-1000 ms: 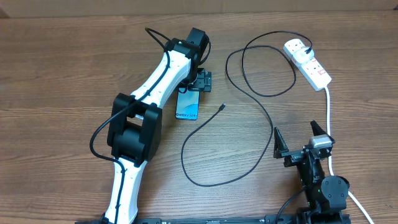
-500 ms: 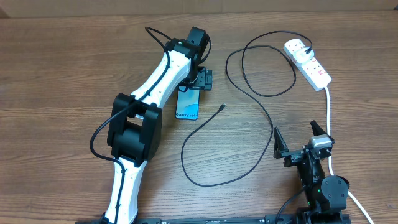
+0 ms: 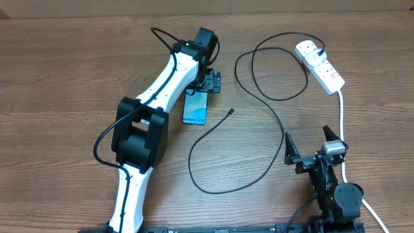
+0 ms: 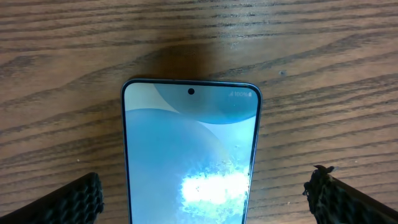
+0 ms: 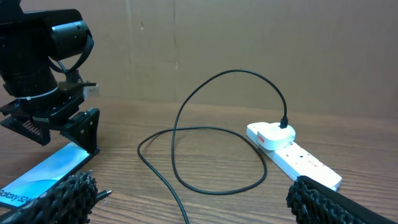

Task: Plug charger to phone and switch on socket
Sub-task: 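Align and close the left gripper on the phone's sides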

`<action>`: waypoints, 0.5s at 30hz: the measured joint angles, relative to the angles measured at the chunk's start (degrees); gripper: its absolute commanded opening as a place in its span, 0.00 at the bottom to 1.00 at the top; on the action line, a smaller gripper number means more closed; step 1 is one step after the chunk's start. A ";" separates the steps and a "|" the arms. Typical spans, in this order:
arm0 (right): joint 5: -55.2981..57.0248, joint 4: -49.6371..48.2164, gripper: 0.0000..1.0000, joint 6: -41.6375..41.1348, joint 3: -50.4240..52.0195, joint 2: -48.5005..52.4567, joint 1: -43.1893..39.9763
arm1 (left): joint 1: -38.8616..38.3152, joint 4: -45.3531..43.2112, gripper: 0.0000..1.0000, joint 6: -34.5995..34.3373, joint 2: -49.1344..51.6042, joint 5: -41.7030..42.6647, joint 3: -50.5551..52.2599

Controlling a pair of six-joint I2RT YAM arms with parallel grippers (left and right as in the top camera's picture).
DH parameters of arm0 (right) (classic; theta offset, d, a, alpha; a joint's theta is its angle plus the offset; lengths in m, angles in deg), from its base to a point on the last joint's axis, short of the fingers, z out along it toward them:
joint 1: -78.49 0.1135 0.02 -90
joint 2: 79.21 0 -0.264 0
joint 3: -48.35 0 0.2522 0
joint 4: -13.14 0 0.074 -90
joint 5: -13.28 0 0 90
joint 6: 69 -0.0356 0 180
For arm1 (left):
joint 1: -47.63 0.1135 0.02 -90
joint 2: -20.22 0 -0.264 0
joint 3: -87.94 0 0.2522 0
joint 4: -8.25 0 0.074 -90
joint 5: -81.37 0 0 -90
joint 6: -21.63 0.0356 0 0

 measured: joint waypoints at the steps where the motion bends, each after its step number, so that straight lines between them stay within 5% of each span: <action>1: 0.02 0.02 1.00 0.00 0.00 0.00 0.00 | 0.00 0.00 1.00 0.00 0.00 0.00 0.00; 15: 0.00 0.00 1.00 0.00 0.00 0.00 0.00 | 0.00 -0.33 1.00 0.00 0.00 -0.37 0.00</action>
